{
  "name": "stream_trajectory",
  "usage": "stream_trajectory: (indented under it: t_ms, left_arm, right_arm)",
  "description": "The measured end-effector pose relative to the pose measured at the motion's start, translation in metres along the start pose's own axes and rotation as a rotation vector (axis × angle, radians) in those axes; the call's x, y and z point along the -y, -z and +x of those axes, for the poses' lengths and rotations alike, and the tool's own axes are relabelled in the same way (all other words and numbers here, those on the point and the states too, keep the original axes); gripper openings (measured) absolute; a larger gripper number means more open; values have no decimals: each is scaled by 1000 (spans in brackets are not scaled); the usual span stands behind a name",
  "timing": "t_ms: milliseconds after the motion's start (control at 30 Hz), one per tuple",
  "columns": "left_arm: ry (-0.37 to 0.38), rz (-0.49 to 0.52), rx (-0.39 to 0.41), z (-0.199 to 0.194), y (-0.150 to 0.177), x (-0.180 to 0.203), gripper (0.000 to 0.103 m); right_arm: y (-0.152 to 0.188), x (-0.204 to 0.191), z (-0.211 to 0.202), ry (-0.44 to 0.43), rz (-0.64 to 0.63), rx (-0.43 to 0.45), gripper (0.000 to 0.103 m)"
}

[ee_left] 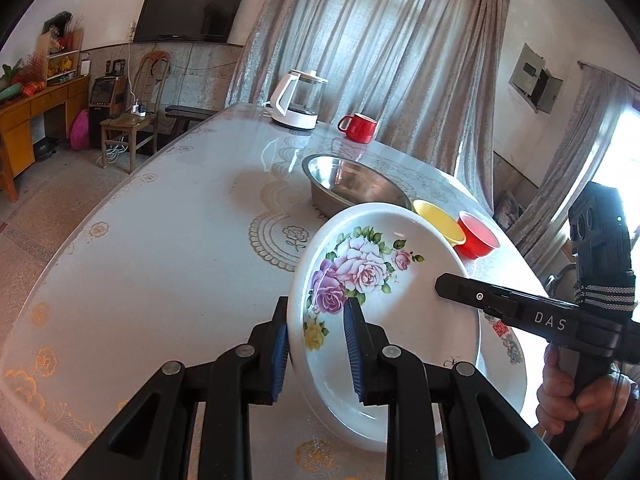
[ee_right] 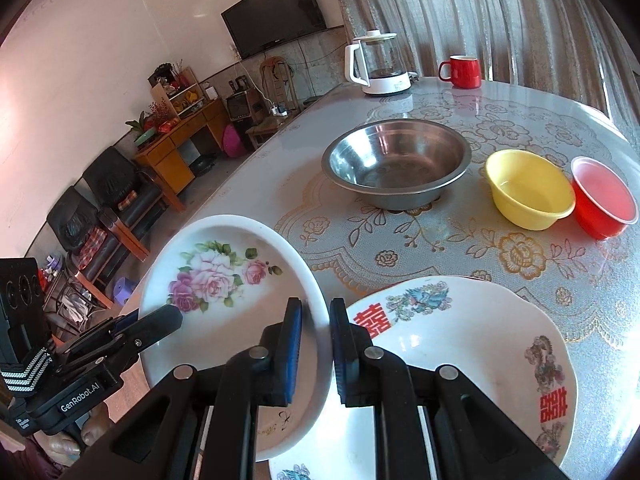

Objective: Organize plates and bowls
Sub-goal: 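Carry the pink-rose plate with the left tool over the double-happiness plate, then lower the pink-rose plate flat onto the double-happiness plate with the left tool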

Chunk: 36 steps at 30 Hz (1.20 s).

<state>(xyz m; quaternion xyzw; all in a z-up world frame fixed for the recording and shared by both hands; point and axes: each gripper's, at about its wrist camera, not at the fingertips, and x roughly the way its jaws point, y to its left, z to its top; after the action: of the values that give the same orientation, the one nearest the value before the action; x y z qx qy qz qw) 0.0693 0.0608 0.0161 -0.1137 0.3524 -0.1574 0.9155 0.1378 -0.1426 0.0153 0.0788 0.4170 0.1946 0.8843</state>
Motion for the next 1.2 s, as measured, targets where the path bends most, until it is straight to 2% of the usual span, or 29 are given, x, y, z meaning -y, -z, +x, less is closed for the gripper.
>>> stream_trajectory:
  t_ms: [300,600,900,1200]
  left_arm:
    - [71,74,-45,20,-3,45,25]
    - [122,148,-135,49,6,80,25]
    - [119,205,-198,70,15,98,25]
    - [88,233,-199,72,18,99,25]
  right_arm:
    - [12,42,-31,74,85,37,14]
    - [31,77,-51,164,151,52,14]
    - [46,103,-58,217,213,58,14]
    - [50,103,-56,233,195,59,14]
